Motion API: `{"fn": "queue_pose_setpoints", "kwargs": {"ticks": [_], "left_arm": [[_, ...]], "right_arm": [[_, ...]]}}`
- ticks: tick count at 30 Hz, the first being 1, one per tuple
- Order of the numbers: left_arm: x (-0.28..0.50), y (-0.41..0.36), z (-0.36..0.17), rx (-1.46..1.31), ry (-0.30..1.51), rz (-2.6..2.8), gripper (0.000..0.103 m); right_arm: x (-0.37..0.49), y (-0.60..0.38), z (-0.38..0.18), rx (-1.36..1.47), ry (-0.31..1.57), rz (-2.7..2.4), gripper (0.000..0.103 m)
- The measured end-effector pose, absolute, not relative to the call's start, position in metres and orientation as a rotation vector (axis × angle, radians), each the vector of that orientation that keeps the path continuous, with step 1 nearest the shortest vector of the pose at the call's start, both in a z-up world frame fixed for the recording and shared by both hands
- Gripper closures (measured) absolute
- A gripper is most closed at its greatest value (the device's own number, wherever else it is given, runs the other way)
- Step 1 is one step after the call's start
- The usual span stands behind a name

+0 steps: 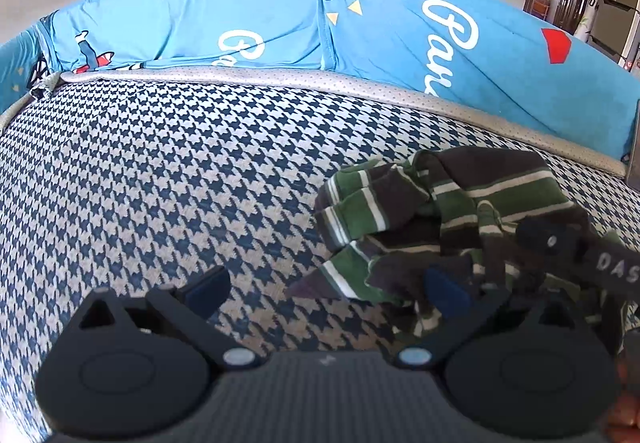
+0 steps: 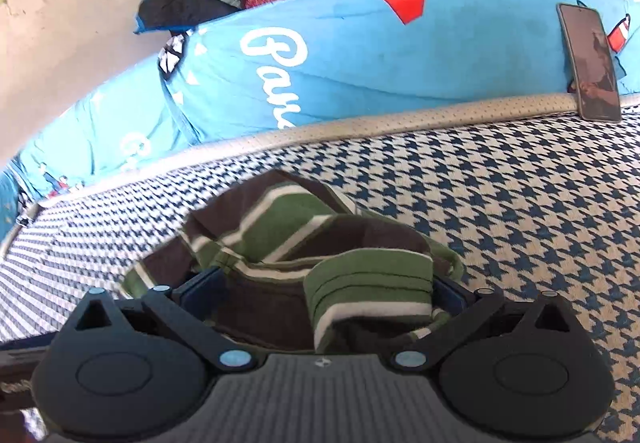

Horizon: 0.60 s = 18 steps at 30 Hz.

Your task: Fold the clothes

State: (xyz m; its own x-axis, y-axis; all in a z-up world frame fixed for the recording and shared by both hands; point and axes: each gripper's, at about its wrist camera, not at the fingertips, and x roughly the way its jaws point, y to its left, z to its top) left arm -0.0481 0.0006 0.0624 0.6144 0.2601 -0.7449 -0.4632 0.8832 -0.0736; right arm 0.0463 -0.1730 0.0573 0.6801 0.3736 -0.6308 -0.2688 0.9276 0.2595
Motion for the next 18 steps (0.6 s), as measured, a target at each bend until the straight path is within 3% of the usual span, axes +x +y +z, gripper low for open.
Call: {"fn": "queue_pose_setpoints", "kwargs": {"ticks": [10,18], "left_arm": [[-0.087,0.010,0.043,-0.318,0.860,0.449,0.000],[-0.097,-0.010,0.031,-0.263,0.928,0.425,0.000]], "right_arm": [[0.024,-0.201,0.100,0.213,0.551,0.484,0.000],[0.017,-0.207,0.100,0.111,0.610,0.498,0.000]]}}
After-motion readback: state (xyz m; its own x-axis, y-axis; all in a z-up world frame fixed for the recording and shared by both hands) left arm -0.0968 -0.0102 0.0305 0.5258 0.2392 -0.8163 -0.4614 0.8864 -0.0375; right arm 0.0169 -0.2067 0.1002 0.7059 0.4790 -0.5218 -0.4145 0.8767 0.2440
